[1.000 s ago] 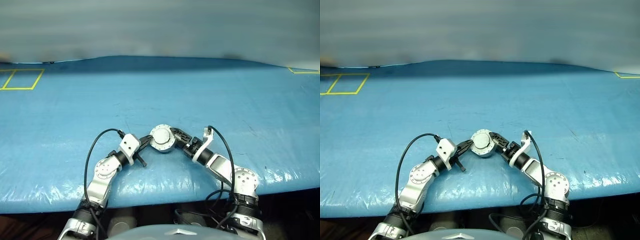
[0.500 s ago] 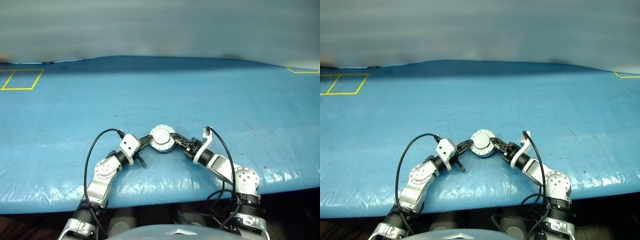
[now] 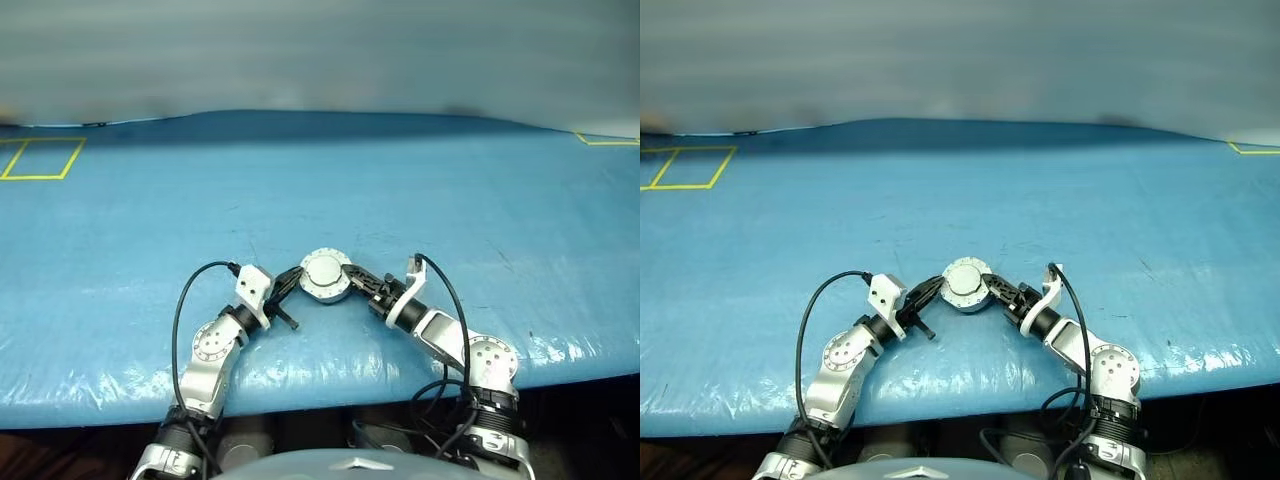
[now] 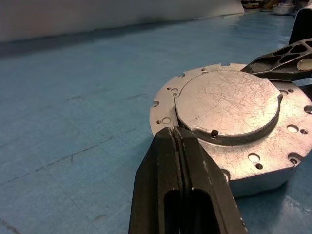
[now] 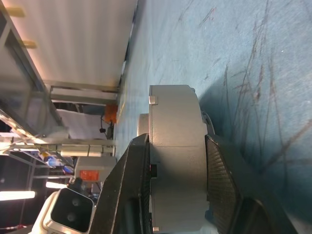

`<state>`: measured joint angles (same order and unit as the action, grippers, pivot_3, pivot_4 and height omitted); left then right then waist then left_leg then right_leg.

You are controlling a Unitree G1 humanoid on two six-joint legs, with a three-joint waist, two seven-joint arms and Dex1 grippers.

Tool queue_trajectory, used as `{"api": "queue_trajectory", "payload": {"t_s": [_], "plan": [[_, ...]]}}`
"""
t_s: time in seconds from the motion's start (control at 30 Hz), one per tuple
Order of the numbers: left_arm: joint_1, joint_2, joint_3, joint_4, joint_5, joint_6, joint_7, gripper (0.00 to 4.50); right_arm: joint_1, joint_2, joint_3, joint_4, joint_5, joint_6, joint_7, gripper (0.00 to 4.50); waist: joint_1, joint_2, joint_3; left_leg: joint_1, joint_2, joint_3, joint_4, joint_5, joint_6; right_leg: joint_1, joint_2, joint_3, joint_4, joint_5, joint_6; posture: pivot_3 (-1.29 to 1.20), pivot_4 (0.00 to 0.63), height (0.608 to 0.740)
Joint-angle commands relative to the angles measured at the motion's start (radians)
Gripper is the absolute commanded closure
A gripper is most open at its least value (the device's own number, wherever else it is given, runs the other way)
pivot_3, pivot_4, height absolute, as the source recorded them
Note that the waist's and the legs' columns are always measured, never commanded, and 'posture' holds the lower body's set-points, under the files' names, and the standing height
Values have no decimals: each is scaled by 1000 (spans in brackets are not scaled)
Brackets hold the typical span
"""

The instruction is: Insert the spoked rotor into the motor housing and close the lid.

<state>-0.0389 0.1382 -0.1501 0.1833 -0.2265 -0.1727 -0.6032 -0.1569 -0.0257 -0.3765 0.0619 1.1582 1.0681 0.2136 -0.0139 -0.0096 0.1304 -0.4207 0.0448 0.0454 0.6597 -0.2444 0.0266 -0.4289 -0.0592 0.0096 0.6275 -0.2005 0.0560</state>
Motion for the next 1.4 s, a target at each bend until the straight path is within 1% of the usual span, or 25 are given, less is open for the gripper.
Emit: {"api": "queue_trajectory", "payload": {"t_s": [0.03, 0.17, 0.27, 0.3, 0.4, 0.43, 0.47, 0.5, 0.6, 0.67, 0.73, 0.87, 1.03, 1.2, 1.4], "plan": [[13, -8, 32, -99, -110, 64, -40, 4500, -38, 14, -49, -29, 68, -46, -5, 3305, 0, 1, 1, 0, 0, 0, 0, 0, 0, 0, 0, 0, 0, 0, 0, 0, 150, 740], [34, -16, 45, -135, -148, 97, -44, 4500, -55, 37, -80, -44, 99, -86, -34, 3305, -2, 2, 6, -1, 0, 0, 0, 0, 0, 0, 2, 0, 0, 0, 0, 0, 150, 740], [57, -42, 57, -169, -209, 119, -60, 3929, -69, 56, -99, -76, 153, -109, -43, 3305, -6, 3, 9, -1, 0, 0, 0, 0, 0, 0, 3, 1, 0, 0, 1, 0, 150, 740], [62, -50, 61, -178, -229, 128, -64, 3596, -71, 58, -101, -85, 170, -113, -47, 3305, -8, 3, 10, -2, 0, 0, 0, 0, 0, 0, 3, 1, 0, 0, 1, 0, 150, 740], [73, -105, 99, -214, -346, 197, -50, 2535, -82, 61, -92, -144, 249, -112, -71, 3305, -10, 3, 13, -4, 0, -1, 1, 0, 0, -1, 4, 1, 0, 0, 1, 0, 150, 740], [75, -119, 107, -225, -382, 224, -50, 2302, -84, 62, -84, -163, 274, -109, -78, 3305, -11, 3, 13, -5, 0, -1, 1, 0, 0, -2, 4, 1, 0, 1, 1, 0, 150, 740], [76, -130, 113, -235, -410, 247, -51, 1874, -83, 63, -75, -180, 292, -107, -86, 3305, -12, 3, 13, -6, 0, -1, 2, 0, 0, -2, 5, 1, 0, 1, 2, 0, 150, 740], [77, -137, 118, -242, -429, 266, -53, 1600, -81, 62, -65, -193, 304, -105, -94, 3305, -13, 3, 13, -6, 0, -1, 2, 0, 0, -3, 5, 1, 0, 1, 3, 0, 150, 740], [75, -159, 130, -266, -484, 330, -35, 577, -67, 60, -19, -238, 337, -96, -116, 3305, -14, 3, 13, -6, 0, -2, 2, 0, 0, -2, 6, 1, 0, 1, 3, 0, 150, 740], [72, -166, 135, -282, -541, 395, -31, 26, -54, 59, 10, -261, 361, -92, -129, 3305, -14, 3, 13, -6, 0, -2, 2, 0, 0, -2, 6, 1, 0, 1, 3, 0, 150, 740], [73, -159, 127, -305, -590, 468, -40, 26, -43, 57, 36, -274, 379, -95, -143, 3305, -15, 3, 13, -6, 0, -2, 2, 0, 0, -2, 6, 1, 0, 1, 3, 0, 150, 740], [79, -151, 118, -332, -644, 564, -51, 26, -21, 49, 80, -289, 400, -106, -159, 3305, -13, 3, 13, -7, 0, -2, 3, 0, 0, -2, 6, 1, -1, 1, 3, 0, 150, 740], [82, -154, 116, -358, -692, 637, -59, 26, -2, 26, 118, -284, 421, -98, -160, 3305, -15, 3, 13, -7, 0, -2, 4, 0, 0, -2, 6, 2, 0, 1, 3, 0, 150, 740], [72, -180, 141, -358, -736, 653, -51, 26, 18, 10, 153, -287, 423, -103, -143, 3305, -15, 3, 13, -7, 0, -3, 4, 0, 0, -2, 7, 1, 0, 3, -1, 0, 150, 740], [51, -225, 162, -330, -763, 654, -38, 26, 32, -16, 197, -300, 432, -99, -120, 3305, -13, 3, 13, -7, 0, -3, 6, 0, 0, -1, 7, 2, 0, 3, 0, 0, 150, 740]]}}
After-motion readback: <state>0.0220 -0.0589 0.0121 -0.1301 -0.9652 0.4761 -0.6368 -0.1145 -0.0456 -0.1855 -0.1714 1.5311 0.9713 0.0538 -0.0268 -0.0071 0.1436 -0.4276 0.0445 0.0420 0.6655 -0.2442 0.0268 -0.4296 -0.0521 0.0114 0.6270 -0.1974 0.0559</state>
